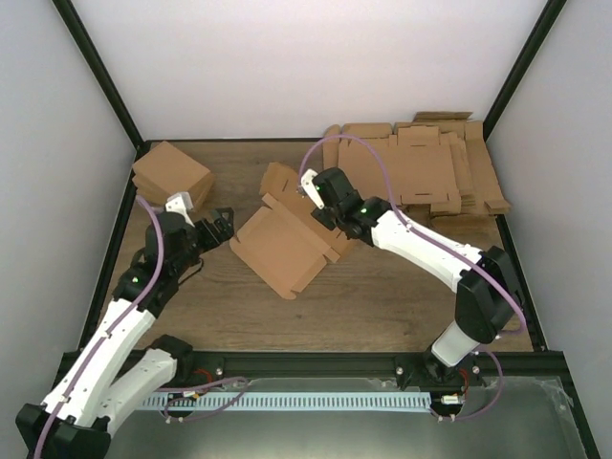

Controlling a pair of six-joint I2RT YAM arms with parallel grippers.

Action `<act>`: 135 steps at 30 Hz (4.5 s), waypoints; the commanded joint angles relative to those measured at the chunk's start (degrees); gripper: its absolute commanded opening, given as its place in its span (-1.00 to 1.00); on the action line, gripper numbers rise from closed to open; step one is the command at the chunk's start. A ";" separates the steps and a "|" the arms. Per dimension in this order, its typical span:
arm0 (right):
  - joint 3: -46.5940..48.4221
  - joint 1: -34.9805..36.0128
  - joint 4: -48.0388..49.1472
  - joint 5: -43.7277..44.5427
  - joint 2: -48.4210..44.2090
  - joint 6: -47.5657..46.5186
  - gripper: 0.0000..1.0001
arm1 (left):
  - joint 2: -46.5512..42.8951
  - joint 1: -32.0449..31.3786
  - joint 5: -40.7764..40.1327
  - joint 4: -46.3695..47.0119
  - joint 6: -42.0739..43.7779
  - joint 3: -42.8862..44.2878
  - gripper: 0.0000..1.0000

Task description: Fold the paper box

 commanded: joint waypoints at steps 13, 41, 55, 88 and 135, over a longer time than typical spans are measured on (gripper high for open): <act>-3.19 7.69 6.48 6.50 0.01 -13.13 -0.99 | 9.31 16.75 20.88 2.66 6.12 6.98 1.00; -3.74 10.06 10.21 6.77 -0.51 -15.22 -0.97 | 10.02 16.87 20.86 2.34 9.87 7.24 1.00; -4.52 10.06 10.50 5.06 -1.49 -14.43 -0.90 | 9.95 16.88 19.90 1.29 11.57 8.91 1.00; -19.19 -5.14 -15.74 -26.97 -18.11 60.30 0.79 | 34.02 4.78 17.46 8.95 15.27 8.69 0.98; -36.78 0.13 5.66 -34.40 -11.01 85.77 -0.71 | 28.26 3.41 13.13 14.78 15.34 2.27 0.99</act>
